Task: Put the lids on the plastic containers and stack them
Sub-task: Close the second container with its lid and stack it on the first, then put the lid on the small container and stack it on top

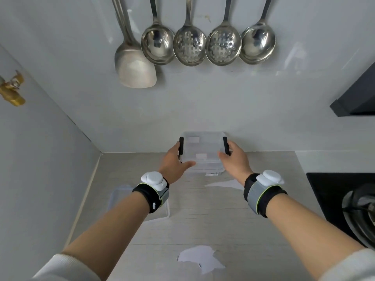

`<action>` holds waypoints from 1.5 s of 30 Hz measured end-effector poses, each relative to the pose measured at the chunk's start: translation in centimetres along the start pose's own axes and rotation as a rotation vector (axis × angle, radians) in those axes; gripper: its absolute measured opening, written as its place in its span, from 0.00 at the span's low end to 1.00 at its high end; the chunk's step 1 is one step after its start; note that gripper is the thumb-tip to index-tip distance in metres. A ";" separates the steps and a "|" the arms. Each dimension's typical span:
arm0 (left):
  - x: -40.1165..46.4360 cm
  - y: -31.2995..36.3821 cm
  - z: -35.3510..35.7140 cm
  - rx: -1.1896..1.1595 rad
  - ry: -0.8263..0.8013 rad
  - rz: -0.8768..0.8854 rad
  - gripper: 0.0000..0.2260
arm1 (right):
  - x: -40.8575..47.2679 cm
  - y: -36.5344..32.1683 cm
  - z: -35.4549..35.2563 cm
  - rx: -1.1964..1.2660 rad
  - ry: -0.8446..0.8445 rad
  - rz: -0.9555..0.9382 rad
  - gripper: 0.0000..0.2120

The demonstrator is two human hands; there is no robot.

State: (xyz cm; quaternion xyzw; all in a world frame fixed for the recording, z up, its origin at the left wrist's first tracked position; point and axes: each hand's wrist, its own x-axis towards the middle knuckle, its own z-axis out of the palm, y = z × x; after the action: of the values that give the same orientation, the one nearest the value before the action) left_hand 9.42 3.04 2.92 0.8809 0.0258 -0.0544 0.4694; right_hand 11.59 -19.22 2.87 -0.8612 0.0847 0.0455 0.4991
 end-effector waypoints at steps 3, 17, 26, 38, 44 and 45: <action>0.5 -0.6 -0.1 0.000 -0.005 0.002 0.29 | 0.4 -0.1 0.3 0.024 0.006 -0.002 0.20; -1.9 -3.1 -3.2 0.033 -0.004 -0.114 0.48 | -5.8 2.5 2.3 0.092 0.104 0.247 0.31; -9.8 -11.6 -10.2 0.262 0.122 -0.242 0.24 | -11.5 3.7 9.4 -0.271 -0.293 0.126 0.14; -17.4 -19.4 -12.2 0.110 0.265 -0.633 0.18 | -13.4 0.0 15.7 -0.419 -0.438 0.054 0.16; -17.4 -22.7 -11.6 -0.150 0.339 -0.777 0.12 | -13.1 -0.5 17.4 -0.492 -0.465 0.066 0.10; -17.2 -23.0 -11.4 -0.202 0.357 -0.788 0.13 | -13.1 -0.4 17.5 -0.502 -0.470 0.064 0.09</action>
State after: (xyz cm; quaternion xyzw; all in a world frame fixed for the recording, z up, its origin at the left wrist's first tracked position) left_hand -9.12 25.45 -7.69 0.7492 0.4453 -0.0735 0.4847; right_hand -1.09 -2.49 -3.35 -0.9201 -0.0196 0.2775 0.2758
